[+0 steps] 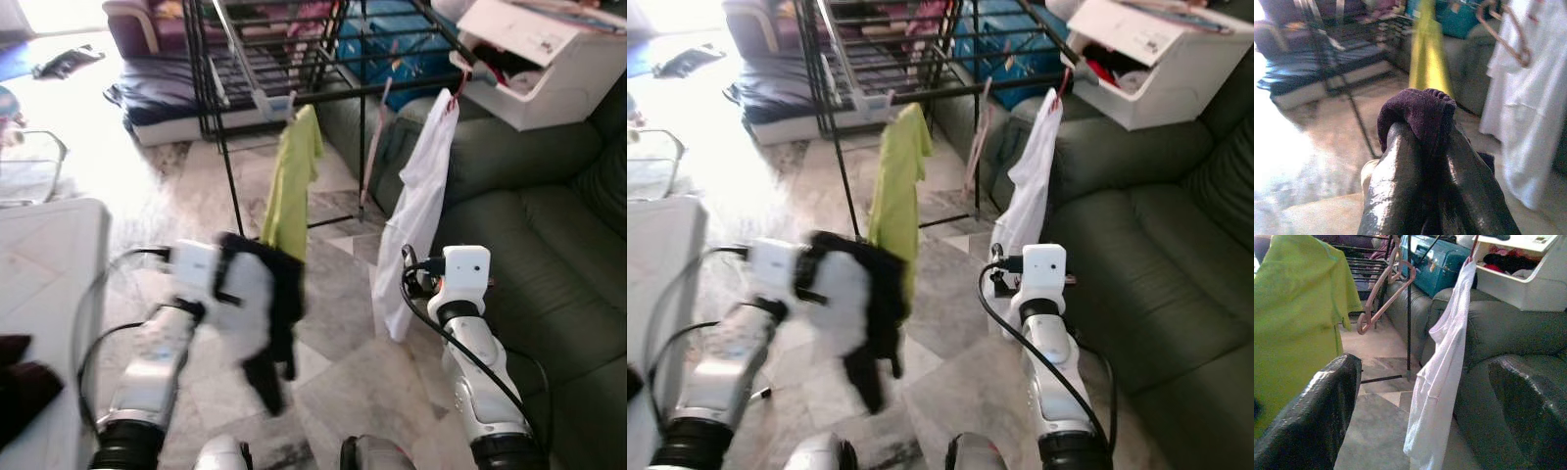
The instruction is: Hang hanger
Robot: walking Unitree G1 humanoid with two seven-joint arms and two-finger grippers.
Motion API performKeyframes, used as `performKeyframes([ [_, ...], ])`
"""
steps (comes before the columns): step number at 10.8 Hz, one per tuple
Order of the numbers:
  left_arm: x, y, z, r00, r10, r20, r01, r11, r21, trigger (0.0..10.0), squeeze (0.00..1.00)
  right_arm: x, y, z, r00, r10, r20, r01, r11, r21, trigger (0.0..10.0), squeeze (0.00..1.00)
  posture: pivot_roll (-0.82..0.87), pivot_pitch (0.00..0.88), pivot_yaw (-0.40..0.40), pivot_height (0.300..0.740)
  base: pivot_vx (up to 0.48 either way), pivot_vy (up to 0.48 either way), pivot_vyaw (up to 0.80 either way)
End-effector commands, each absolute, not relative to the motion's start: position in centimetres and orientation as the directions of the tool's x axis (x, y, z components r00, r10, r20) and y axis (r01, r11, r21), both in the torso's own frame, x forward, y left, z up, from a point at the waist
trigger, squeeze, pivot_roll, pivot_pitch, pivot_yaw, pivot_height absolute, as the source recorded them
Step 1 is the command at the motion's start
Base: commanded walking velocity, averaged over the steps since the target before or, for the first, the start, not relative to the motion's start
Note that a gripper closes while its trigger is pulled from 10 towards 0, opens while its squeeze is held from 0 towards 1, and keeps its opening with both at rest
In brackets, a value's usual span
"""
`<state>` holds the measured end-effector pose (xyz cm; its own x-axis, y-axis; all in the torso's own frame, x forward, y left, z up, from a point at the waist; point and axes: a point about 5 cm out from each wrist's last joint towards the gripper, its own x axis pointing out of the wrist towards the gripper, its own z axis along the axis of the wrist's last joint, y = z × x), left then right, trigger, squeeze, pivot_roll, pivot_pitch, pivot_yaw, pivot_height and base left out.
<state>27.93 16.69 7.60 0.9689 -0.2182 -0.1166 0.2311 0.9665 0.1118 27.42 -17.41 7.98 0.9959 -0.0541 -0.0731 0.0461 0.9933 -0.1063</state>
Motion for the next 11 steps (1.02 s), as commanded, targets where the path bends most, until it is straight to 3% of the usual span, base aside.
performKeyframes([
  [1, 27.8, 16.7, 7.9, 0.973, -0.212, -0.091, 0.222, 0.967, 0.125, 10.0, 0.0, 27.0, -18.2, 7.9, 0.994, -0.074, -0.076, 0.065, 0.991, -0.119, 10.0, 0.0, -0.05, 0.05, -0.038, 0.74, 0.0, 0.0, 0.0],
  [3, 27.3, 17.5, 7.7, 0.973, -0.21, -0.097, 0.221, 0.967, 0.127, 10.0, 0.0, 25.9, -18.5, 7.2, 0.992, -0.072, -0.1, 0.059, 0.99, -0.13, 10.0, 0.0, -0.05, 0.051, -0.037, 0.74, 0.0, 0.0, 0.0],
  [5, 28.1, 16.8, 8.3, 0.973, -0.22, -0.069, 0.227, 0.966, 0.121, 10.0, 0.0, 26.6, -18.5, 7.7, 0.993, -0.081, -0.085, 0.07, 0.99, -0.124, 10.0, 0.0, -0.06, 0.056, -0.029, 0.74, 0.0, 0.0, 0.0],
  [11, 28.3, 16.2, 8.7, 0.969, -0.242, -0.052, 0.246, 0.963, 0.109, 10.0, 0.0, 26.9, -17.8, 8.1, 0.997, -0.039, -0.064, 0.03, 0.99, -0.139, 10.0, 0.0, -0.06, 0.065, -0.03, 0.74, 0.414, 0.0, 0.0],
])
